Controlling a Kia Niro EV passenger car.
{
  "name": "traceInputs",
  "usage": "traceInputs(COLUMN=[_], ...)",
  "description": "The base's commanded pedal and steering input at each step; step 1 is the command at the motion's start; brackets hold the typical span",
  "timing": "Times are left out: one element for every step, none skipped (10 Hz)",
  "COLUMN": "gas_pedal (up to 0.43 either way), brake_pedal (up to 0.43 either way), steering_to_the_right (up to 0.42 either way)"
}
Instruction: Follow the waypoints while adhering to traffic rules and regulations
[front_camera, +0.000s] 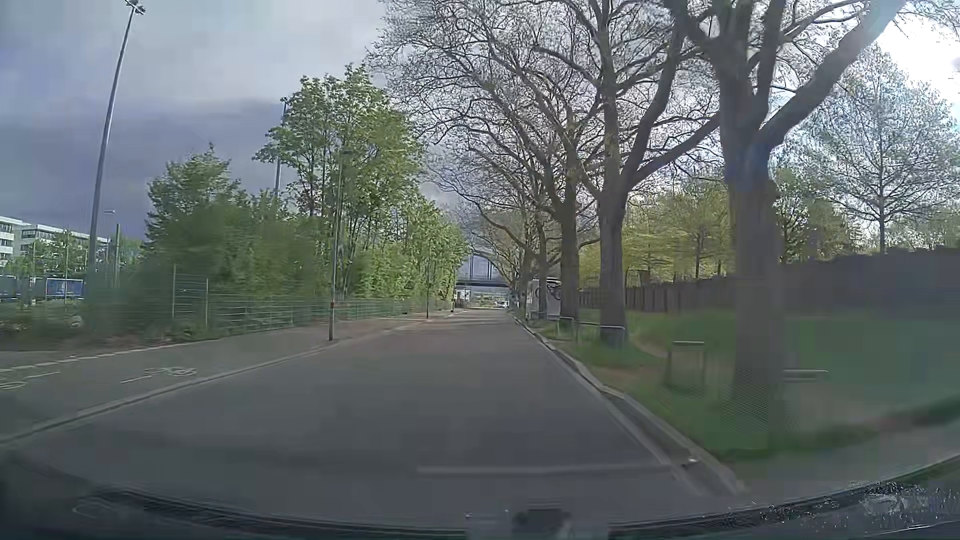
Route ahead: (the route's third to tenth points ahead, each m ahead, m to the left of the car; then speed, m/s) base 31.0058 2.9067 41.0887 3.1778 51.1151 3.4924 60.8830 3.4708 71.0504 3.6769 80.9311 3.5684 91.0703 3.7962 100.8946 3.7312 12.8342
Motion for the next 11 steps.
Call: traceInputs(gas_pedal=[0.047, 0.047, 0.047, 0.047, 0.047, 0.047, 0.047, 0.047, 0.047, 0.047, 0.047], brake_pedal=[0.000, 0.000, 0.000, 0.000, 0.000, 0.000, 0.000, 0.000, 0.000, 0.000, 0.000], steering_to_the_right=[0.001, 0.001, 0.001, 0.001, 0.001, 0.001, 0.001, 0.001, 0.002, 0.002, 0.002])
